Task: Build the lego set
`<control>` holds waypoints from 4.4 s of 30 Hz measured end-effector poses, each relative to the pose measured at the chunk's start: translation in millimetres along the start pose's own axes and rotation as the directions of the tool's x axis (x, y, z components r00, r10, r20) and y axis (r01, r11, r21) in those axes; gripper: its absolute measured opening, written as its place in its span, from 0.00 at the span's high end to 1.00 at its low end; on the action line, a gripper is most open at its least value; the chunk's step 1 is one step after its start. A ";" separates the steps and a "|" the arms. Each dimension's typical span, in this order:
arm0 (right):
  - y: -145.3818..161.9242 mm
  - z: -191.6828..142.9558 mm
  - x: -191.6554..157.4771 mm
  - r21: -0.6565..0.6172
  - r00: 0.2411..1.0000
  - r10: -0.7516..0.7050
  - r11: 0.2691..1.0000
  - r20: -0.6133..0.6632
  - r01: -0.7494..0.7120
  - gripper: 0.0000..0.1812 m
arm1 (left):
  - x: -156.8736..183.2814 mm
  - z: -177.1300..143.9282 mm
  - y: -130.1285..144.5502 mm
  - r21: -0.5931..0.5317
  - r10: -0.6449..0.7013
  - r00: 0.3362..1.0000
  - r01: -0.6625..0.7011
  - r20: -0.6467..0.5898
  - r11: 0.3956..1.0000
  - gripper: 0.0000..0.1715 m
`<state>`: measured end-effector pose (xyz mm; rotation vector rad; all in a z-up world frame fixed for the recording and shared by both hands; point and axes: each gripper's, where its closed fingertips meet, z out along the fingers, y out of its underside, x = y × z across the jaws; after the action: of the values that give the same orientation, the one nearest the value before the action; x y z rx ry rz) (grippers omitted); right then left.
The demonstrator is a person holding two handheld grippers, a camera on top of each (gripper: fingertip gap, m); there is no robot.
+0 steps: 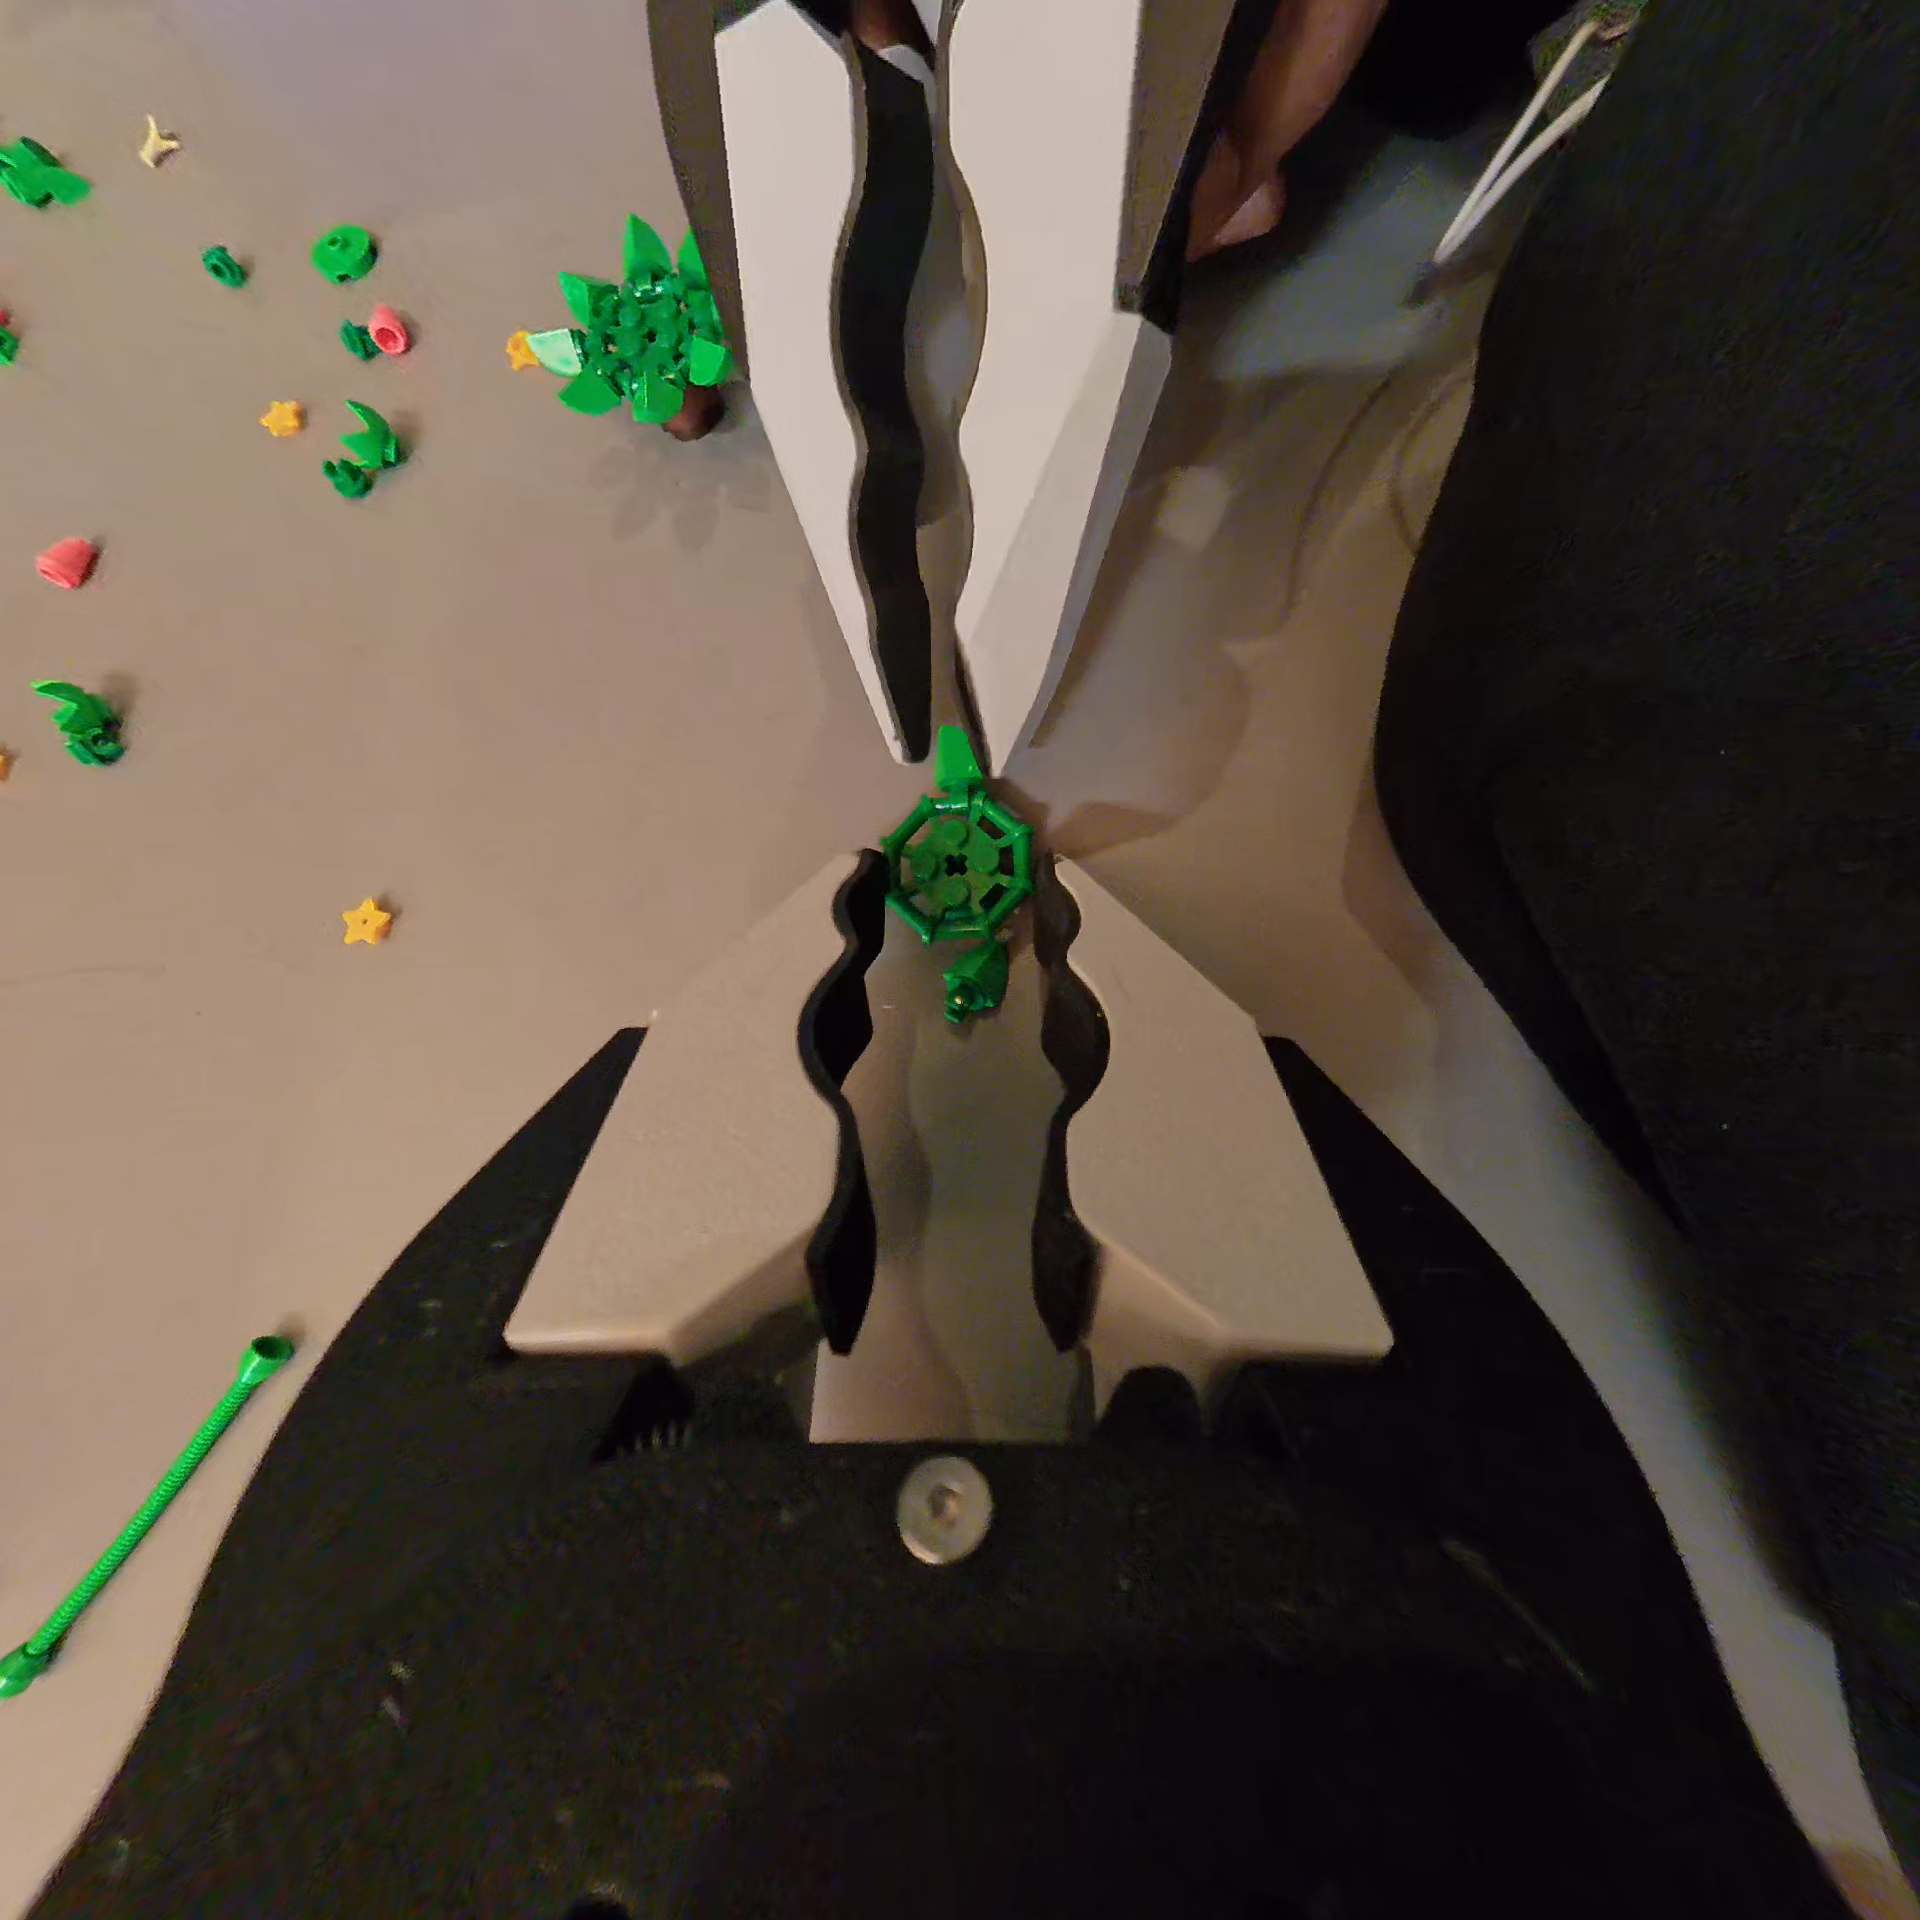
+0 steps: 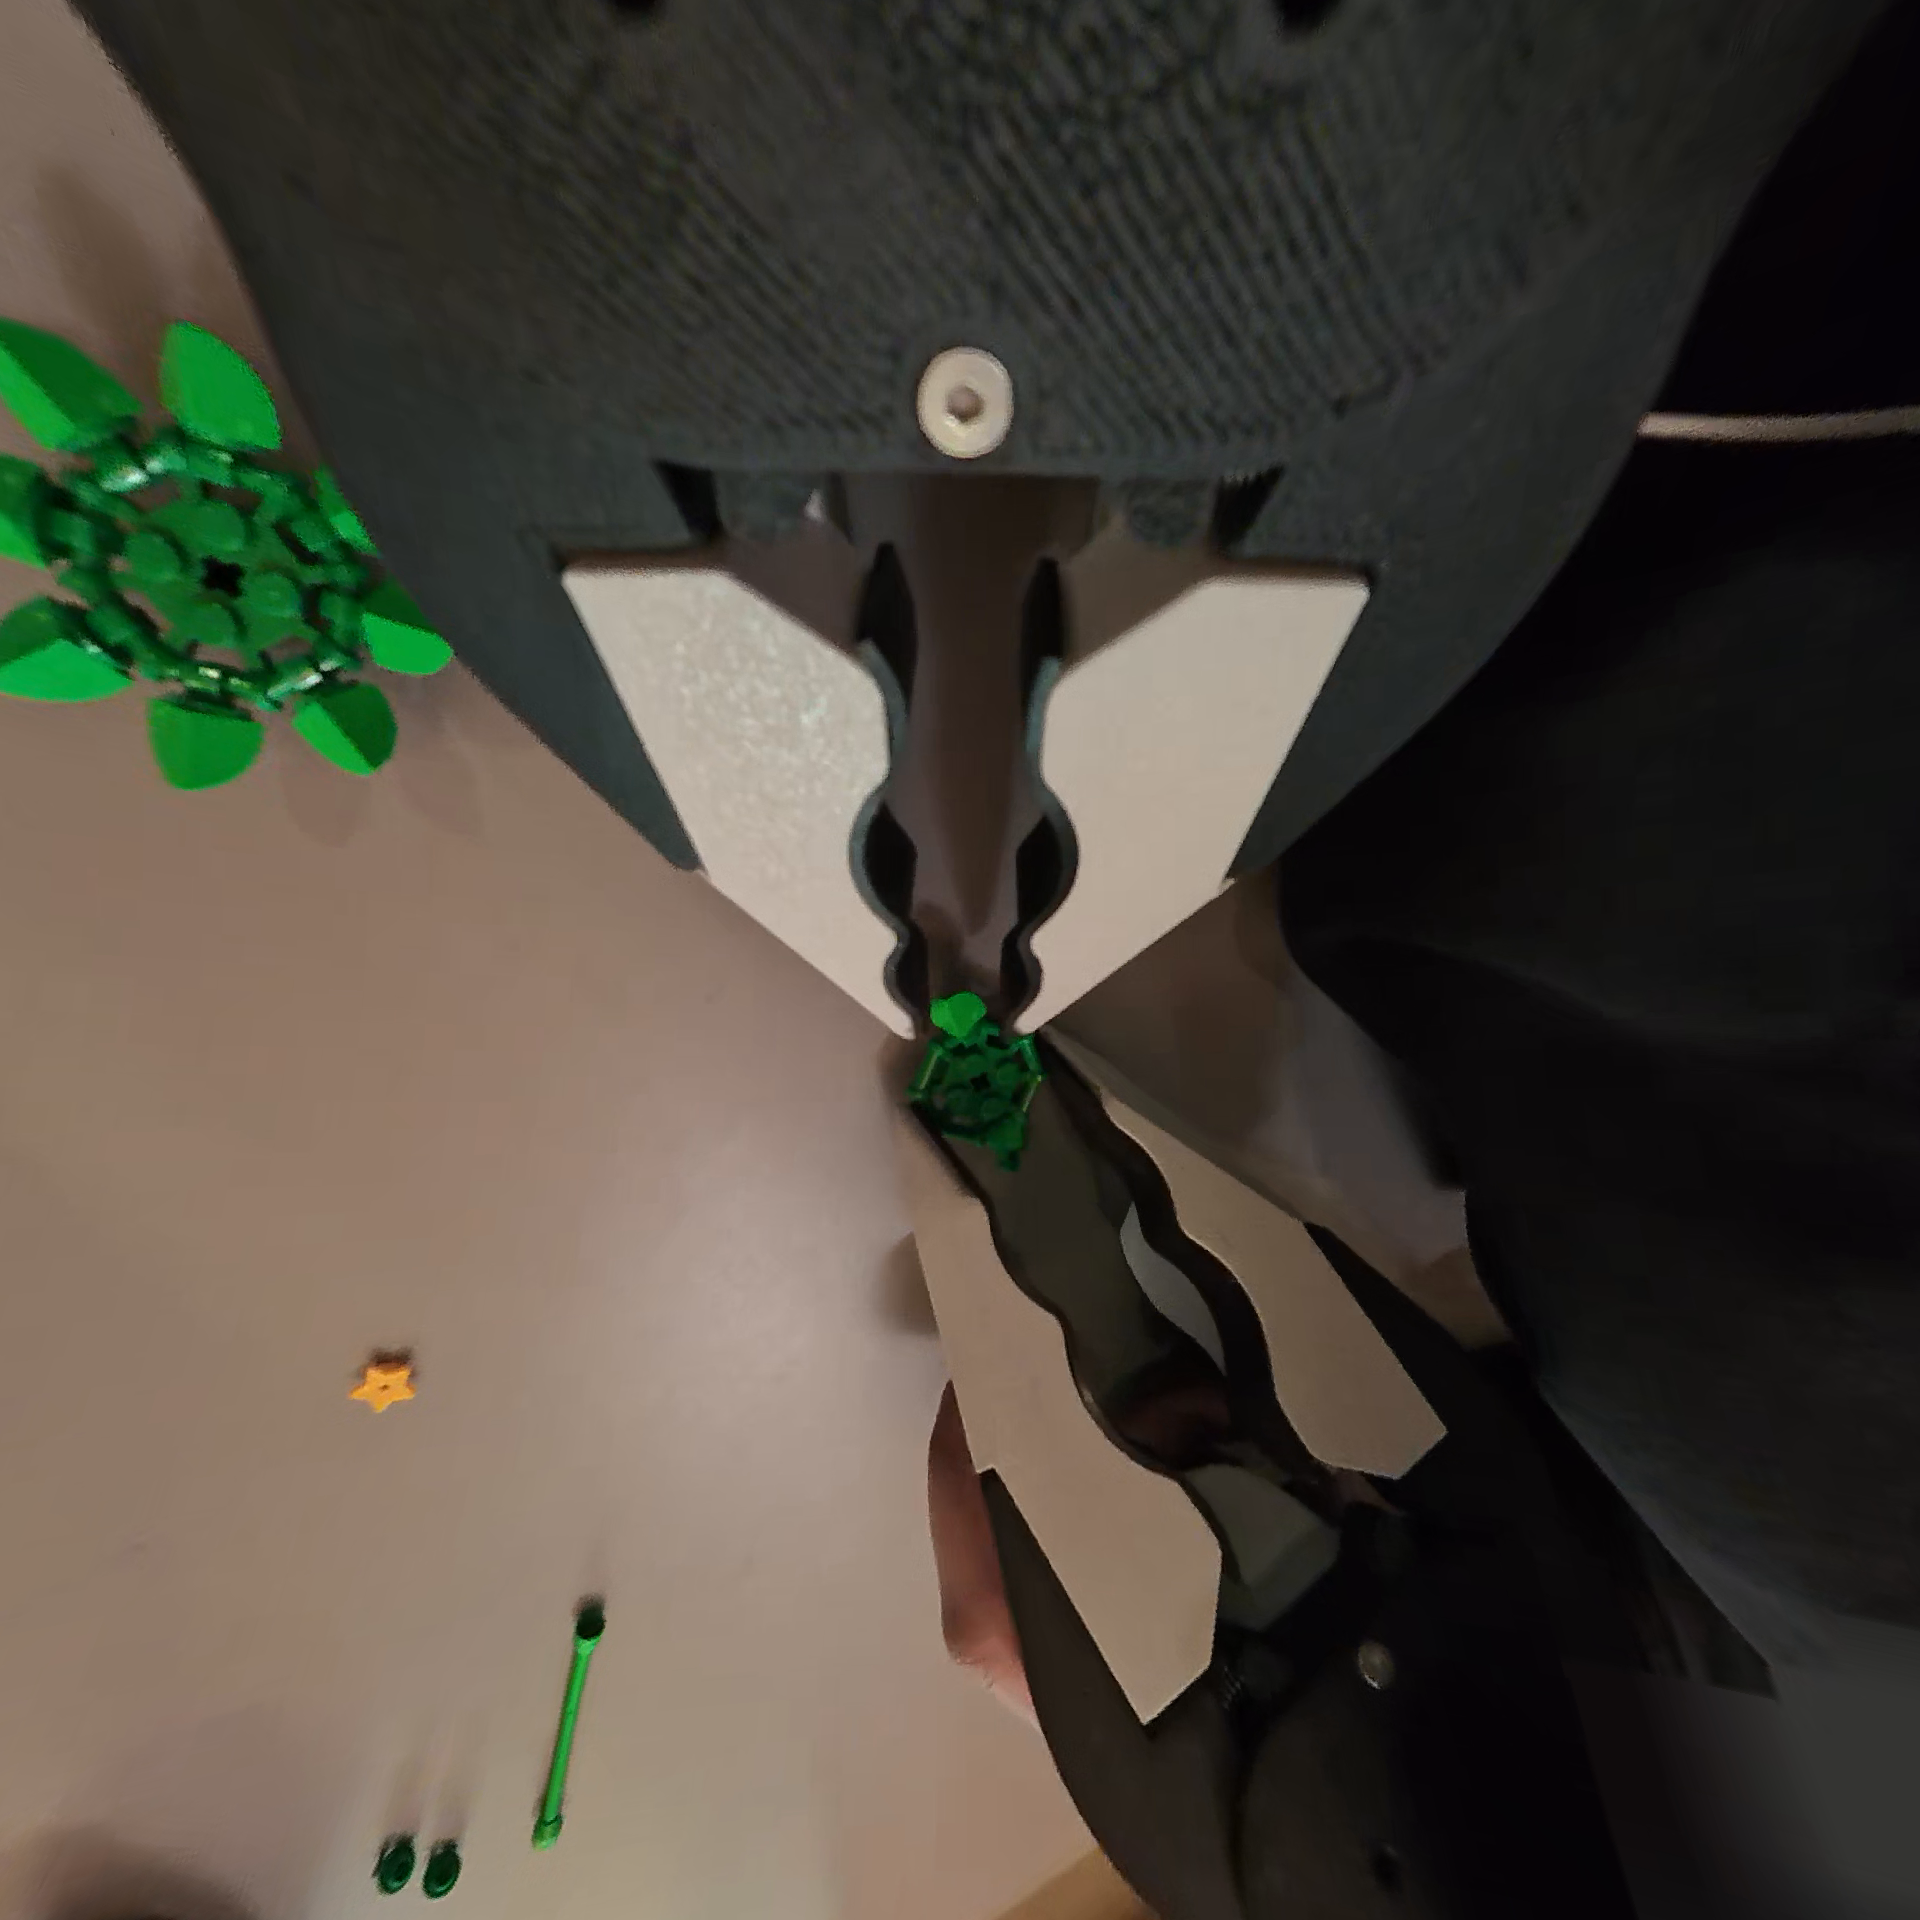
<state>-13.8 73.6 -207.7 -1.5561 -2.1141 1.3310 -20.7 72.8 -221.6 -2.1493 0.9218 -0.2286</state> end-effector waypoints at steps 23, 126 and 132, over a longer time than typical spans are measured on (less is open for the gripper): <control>6.5 3.3 -0.9 -0.085 0.986 0.099 0.992 0.130 -0.088 0.95 | 4.3 -0.8 -0.1 0.001 -0.012 1.000 0.012 -0.015 1.000 0.84; 6.5 1.2 -2.1 -0.067 0.990 -0.121 0.990 0.069 0.125 0.96 | 8.0 -1.2 -0.1 0.000 -0.030 0.998 0.031 -0.048 1.000 0.84; 6.4 1.2 -1.7 -0.062 0.995 -0.084 0.994 0.060 0.088 0.96 | 8.0 -1.1 0.0 -0.001 -0.030 0.998 0.030 -0.046 1.000 0.84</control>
<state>-9.6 71.8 -212.6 -1.4493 -2.2530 1.3064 -15.4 66.7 -221.9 -2.1667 0.9167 -0.2944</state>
